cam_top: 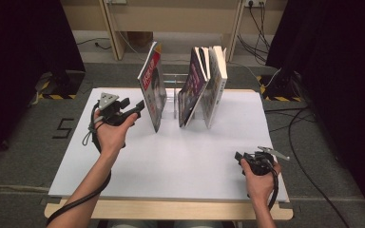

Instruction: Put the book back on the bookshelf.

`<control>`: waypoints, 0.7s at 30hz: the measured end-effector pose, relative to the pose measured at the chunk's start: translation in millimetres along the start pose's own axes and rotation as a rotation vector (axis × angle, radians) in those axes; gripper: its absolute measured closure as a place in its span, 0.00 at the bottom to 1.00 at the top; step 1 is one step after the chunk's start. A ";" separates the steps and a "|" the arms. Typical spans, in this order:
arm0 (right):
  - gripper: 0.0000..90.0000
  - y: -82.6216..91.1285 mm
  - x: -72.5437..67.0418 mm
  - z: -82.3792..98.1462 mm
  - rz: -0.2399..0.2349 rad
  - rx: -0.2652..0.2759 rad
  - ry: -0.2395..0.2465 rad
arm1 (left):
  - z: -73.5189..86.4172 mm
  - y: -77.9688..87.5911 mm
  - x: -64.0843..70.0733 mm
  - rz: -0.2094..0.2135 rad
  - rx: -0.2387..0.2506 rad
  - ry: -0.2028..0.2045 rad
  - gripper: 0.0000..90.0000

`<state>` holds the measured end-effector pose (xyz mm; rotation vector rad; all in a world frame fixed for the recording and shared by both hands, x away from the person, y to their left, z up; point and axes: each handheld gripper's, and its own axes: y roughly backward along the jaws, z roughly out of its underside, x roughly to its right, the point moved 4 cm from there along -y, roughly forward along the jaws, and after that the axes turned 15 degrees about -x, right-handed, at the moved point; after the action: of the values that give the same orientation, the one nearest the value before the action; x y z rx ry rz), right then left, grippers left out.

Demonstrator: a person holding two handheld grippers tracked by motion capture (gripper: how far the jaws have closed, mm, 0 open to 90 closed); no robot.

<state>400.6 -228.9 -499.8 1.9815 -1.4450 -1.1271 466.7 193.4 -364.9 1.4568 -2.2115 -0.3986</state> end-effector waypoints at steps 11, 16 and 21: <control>0.64 -0.5 -1.3 0.8 -0.006 -0.005 -0.011 | 20.4 11.2 -10.4 -0.011 -0.014 -0.002 0.41; 0.64 -0.8 -1.0 1.1 -0.005 -0.006 -0.012 | 31.4 18.2 -14.4 -0.013 -0.028 -0.014 0.41; 0.65 -0.7 -1.2 0.7 0.002 -0.002 0.001 | 41.3 23.5 -17.2 -0.014 -0.029 -0.012 0.41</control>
<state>400.3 -227.5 -500.3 1.9791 -1.4443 -1.1257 432.5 218.1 -392.6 1.4592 -2.1970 -0.4433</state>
